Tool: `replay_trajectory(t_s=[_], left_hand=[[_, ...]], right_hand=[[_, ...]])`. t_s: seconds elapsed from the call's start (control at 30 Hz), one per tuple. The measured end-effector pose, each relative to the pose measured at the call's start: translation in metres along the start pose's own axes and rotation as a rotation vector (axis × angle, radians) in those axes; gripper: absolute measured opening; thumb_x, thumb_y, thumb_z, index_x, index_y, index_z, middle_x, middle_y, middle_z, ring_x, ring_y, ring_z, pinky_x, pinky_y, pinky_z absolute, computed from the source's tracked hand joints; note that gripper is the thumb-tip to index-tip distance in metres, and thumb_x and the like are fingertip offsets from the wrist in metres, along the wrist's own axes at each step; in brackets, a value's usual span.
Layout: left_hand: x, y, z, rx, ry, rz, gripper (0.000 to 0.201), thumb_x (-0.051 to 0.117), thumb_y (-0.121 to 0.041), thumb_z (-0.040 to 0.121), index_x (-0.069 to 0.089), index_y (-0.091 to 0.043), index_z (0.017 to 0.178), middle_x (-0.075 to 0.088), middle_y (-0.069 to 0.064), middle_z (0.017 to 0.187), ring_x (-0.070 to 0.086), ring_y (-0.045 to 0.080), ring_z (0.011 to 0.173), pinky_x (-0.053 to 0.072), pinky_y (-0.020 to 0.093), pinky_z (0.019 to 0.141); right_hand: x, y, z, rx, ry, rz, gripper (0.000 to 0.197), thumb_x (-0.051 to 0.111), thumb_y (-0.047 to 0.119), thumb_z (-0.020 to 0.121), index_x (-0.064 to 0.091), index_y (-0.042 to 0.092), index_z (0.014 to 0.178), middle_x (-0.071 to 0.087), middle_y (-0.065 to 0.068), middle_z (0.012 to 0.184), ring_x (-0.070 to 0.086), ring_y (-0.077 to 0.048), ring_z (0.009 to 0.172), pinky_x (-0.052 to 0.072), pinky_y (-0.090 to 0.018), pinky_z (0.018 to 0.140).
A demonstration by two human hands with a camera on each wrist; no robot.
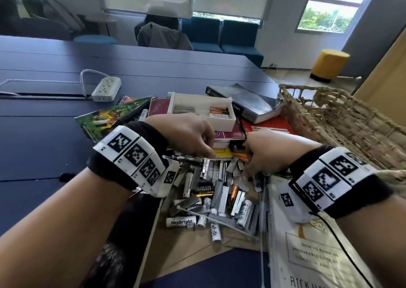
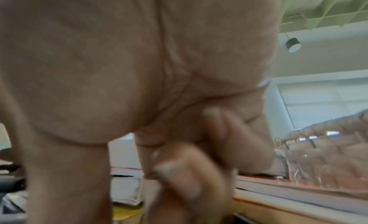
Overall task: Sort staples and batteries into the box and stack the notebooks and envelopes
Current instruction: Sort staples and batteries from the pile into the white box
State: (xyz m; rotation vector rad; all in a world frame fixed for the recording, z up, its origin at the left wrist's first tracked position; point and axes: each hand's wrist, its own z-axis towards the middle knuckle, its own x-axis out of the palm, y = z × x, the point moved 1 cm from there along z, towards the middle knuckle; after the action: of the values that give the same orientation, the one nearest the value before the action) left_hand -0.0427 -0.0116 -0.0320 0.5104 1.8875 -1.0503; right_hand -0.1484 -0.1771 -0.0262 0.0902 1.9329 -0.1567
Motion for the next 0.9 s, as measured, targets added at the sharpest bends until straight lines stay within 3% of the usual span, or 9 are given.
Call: replay_trajectory(t_s=[0.13,0.3,0.47,0.53,0.63,0.8,0.9], left_hand=[[0.0,-0.002,0.002,-0.025,-0.009,0.052,0.025,0.071,-0.042,0.093,0.073,-0.019,0.083,0.068,-0.009,0.07,0.06,0.005,0.063,0.045,0.022,0.062],[0.003,-0.005,0.007,-0.06,0.005,0.1,0.026,0.07,-0.041,0.094,0.072,-0.019,0.081,0.069,-0.006,0.075,0.062,0.008,0.068,0.044,0.023,0.062],[0.005,-0.016,0.012,-0.072,0.066,0.174,0.03,0.075,-0.042,0.09,0.072,-0.012,0.088,0.072,0.002,0.081,0.061,0.011,0.069,0.048,0.025,0.061],[0.007,-0.02,0.013,-0.072,0.094,0.23,0.032,0.081,-0.041,0.084,0.072,-0.011,0.087,0.074,0.005,0.085,0.062,0.015,0.072,0.049,0.028,0.062],[0.008,-0.025,0.013,-0.087,0.104,0.293,0.032,0.086,-0.04,0.078,0.068,-0.014,0.081,0.071,0.001,0.08,0.066,0.018,0.077,0.051,0.03,0.064],[0.014,-0.032,0.017,-0.129,0.113,0.387,0.043,0.084,-0.045,0.079,0.052,-0.02,0.065,0.057,-0.006,0.067,0.053,0.011,0.061,0.041,0.027,0.053],[0.014,-0.028,0.019,-0.129,0.158,0.338,0.034,0.084,-0.038,0.081,0.066,-0.013,0.069,0.068,0.0,0.07,0.06,0.014,0.064,0.044,0.025,0.052]], right_hand=[[-0.001,0.004,-0.001,0.047,-0.012,-0.067,0.04,0.085,0.041,0.077,0.055,0.016,0.071,0.061,0.002,0.072,0.058,-0.016,0.066,0.044,-0.026,0.054],[-0.001,0.014,0.0,0.045,0.046,-0.156,0.041,0.085,0.037,0.079,0.047,0.019,0.079,0.05,0.002,0.076,0.058,-0.024,0.081,0.05,-0.03,0.065],[-0.002,0.015,0.003,0.051,0.055,-0.124,0.044,0.083,0.028,0.082,0.043,0.017,0.066,0.051,0.001,0.067,0.053,-0.019,0.063,0.046,-0.025,0.055],[-0.002,0.014,0.004,0.045,0.072,-0.118,0.039,0.08,0.027,0.084,0.047,0.015,0.066,0.052,0.001,0.066,0.048,-0.014,0.056,0.041,-0.023,0.048],[-0.003,0.008,0.005,0.036,0.028,-0.048,0.03,0.079,0.022,0.081,0.054,0.014,0.067,0.056,-0.001,0.07,0.051,-0.016,0.062,0.035,-0.022,0.047],[-0.009,0.0,0.004,0.016,-0.031,0.134,0.018,0.082,0.02,0.079,0.068,0.012,0.073,0.067,-0.002,0.079,0.063,-0.018,0.075,0.043,-0.025,0.054],[-0.014,-0.008,0.006,-0.008,-0.072,0.256,0.016,0.084,0.02,0.076,0.071,0.014,0.068,0.067,0.004,0.067,0.063,-0.014,0.067,0.045,-0.024,0.054]])
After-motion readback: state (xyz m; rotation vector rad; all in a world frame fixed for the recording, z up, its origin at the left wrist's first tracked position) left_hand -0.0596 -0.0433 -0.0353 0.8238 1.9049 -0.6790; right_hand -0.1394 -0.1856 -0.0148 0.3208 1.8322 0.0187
